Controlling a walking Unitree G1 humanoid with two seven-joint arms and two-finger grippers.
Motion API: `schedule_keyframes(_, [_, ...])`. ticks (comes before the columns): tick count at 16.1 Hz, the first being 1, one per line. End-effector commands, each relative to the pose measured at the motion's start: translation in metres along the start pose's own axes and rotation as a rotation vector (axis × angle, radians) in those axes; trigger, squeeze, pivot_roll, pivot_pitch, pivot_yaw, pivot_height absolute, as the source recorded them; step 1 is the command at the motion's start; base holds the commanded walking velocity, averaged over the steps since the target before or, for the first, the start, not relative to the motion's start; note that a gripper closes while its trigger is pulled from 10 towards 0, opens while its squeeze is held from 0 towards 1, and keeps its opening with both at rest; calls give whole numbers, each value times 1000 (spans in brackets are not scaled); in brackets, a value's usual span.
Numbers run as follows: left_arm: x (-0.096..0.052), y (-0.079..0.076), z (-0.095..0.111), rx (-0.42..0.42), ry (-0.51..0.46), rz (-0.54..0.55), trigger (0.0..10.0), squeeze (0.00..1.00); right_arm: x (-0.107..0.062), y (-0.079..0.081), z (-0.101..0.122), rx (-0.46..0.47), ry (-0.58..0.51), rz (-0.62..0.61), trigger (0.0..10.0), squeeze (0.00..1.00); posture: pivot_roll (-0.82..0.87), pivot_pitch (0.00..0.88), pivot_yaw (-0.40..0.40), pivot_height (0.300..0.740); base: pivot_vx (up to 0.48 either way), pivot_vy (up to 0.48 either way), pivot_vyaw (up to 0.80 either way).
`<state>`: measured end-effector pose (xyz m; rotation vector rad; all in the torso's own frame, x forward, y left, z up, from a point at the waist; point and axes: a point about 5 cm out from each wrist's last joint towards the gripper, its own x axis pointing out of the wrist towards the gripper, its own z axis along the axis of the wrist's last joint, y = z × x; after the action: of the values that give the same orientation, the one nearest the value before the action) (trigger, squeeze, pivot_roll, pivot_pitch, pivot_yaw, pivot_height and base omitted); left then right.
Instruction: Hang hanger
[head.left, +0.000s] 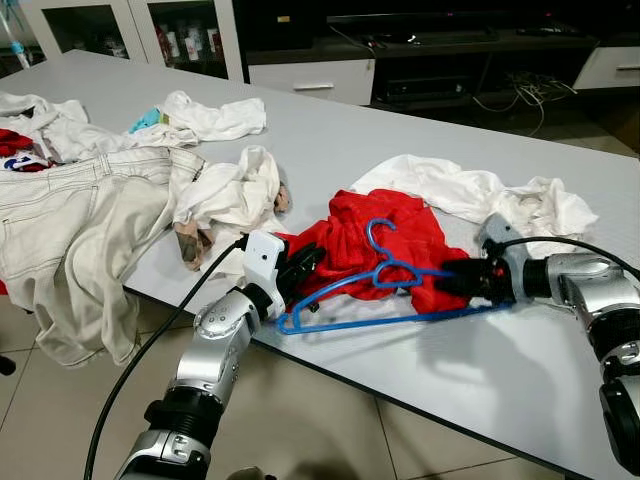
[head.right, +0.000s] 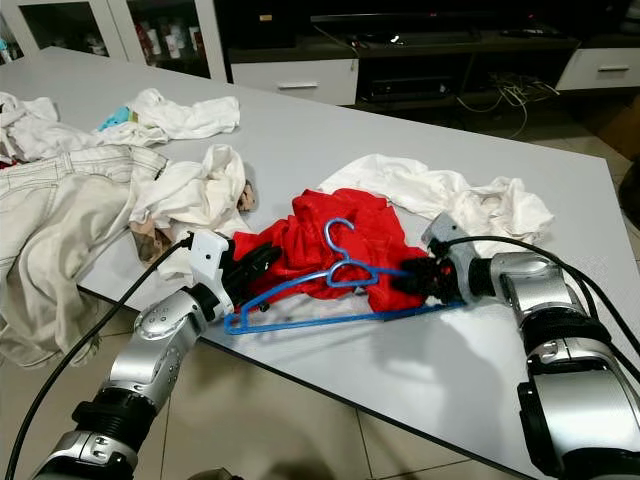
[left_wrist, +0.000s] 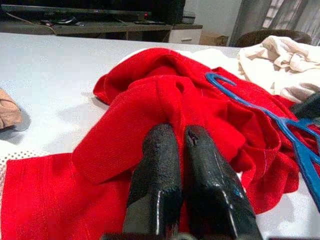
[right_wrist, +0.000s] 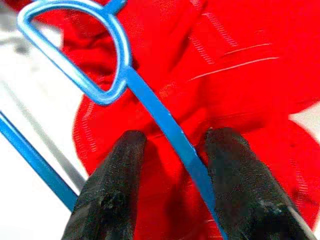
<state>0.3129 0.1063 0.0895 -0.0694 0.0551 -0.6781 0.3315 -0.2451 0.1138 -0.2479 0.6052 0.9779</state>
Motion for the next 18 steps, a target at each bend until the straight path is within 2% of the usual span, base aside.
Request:
schedule_keyframes(1, [1, 0, 5, 25, -10, -5, 10000, 0, -1, 1, -1, -14, 32, 33, 10000, 0, -40, 0, 20, 740, 0, 0, 0])
schedule_keyframes(6, [0, 0, 5, 25, -10, -3, 10000, 0, 0, 3, -2, 50, 27, 71, 10000, 0, -37, 0, 18, 740, 0, 0, 0])
schedule_keyframes(8, [0, 0, 5, 25, -10, -2, 10000, 0, -3, -1, 4, 104, -22, 52, 10000, 0, -36, 0, 17, 740, 0, 0, 0])
schedule_keyframes(9, [0, 0, 4, 25, -10, -1, 10000, 0, -4, -1, 6, 115, -30, 58, 9255, 0, -36, 0, 18, 740, 0, 0, 0])
schedule_keyframes(10, [0, 0, 4, 25, -10, -1, 10000, 0, -5, -1, 6, 121, -29, 72, 3451, 0, -36, 0, 18, 740, 0, 0, 0])
schedule_keyframes(14, [0, 0, 4, 26, -9, -2, 10000, 0, -3, 4, 2, 126, -11, 125, 1922, 0, -41, 0, 20, 740, 0, 0, 0])
schedule_keyframes(15, [0, -1, 4, 26, -10, -3, 10000, 0, 0, 7, -3, 119, 15, 141, 0, 0, -42, 0, 20, 740, 0, 0, 0])
schedule_keyframes(16, [0, -1, 5, 26, -10, -3, 10000, 0, 2, 8, -6, 113, 28, 143, 275, 0, -42, 0, 20, 740, 0, 0, 0])
schedule_keyframes(17, [0, -1, 4, 25, -10, -4, 10000, 0, 4, 10, -9, 106, 44, 144, 6627, 0, -42, 0, 20, 740, 0, 0, 0])
schedule_keyframes(18, [0, -1, 4, 26, -9, -4, 10000, 0, 6, 11, -12, 98, 61, 142, 10000, 0, -42, 0, 20, 740, 0, 0, 0])
